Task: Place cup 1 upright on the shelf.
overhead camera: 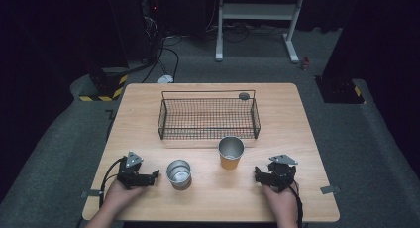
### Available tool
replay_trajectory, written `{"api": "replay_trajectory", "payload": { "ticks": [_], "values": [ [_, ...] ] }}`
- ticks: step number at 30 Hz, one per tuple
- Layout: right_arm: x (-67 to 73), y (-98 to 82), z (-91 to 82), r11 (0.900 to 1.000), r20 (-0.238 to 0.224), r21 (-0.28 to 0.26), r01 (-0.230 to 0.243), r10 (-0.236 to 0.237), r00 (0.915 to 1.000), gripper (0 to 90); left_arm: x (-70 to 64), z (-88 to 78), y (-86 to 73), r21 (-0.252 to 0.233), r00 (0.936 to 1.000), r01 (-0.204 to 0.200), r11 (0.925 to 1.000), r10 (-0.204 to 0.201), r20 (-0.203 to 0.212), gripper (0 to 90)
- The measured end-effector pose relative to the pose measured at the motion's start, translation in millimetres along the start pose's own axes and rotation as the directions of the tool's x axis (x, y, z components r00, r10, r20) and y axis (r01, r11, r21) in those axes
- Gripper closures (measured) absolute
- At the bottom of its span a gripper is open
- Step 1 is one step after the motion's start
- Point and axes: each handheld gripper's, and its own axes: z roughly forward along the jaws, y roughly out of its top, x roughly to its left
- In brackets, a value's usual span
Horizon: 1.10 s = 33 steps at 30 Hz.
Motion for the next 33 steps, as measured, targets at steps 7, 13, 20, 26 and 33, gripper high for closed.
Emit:
{"api": "replay_trajectory", "payload": {
  "ticks": [7, 13, 20, 26, 33],
  "values": [
    [0.0, 0.0, -0.1, 1.0, 0.0, 0.001, 0.0, 0.0, 1.0, 8.8, 0.0, 0.0, 0.0, 0.0, 1.0, 0.0, 1.0, 0.0, 0.0, 6.3],
    [0.0, 0.0, 0.0, 1.0, 0.001, 0.0, 0.0, 0.0, 1.0, 8.8, 0.0, 0.0, 0.0, 0.0, 1.0, 0.0, 1.0, 0.0, 0.0, 6.3],
    [0.0, 0.0, 0.0, 1.0, 0.001, 0.0, -0.001, 0.001, 1.0, 8.8, -0.1, 0.0, -0.1, -0.001, 1.0, 0.001, 1.0, -0.001, -0.001, 6.3],
    [-0.3, -0.1, -0.4, 1.0, 0.002, -0.001, -0.005, 0.005, 1.0, 10.6, 0.0, -0.1, -0.2, -0.002, 1.0, 0.002, 1.0, -0.002, -0.001, 6.4],
    [-0.2, -0.4, -1.3, 1.0, -0.008, -0.015, 0.011, -0.011, 0.9999, 13.3, 0.0, -0.1, -0.2, -0.002, 1.0, 0.002, 1.0, -0.002, -0.001, 6.4]
  ]
}}
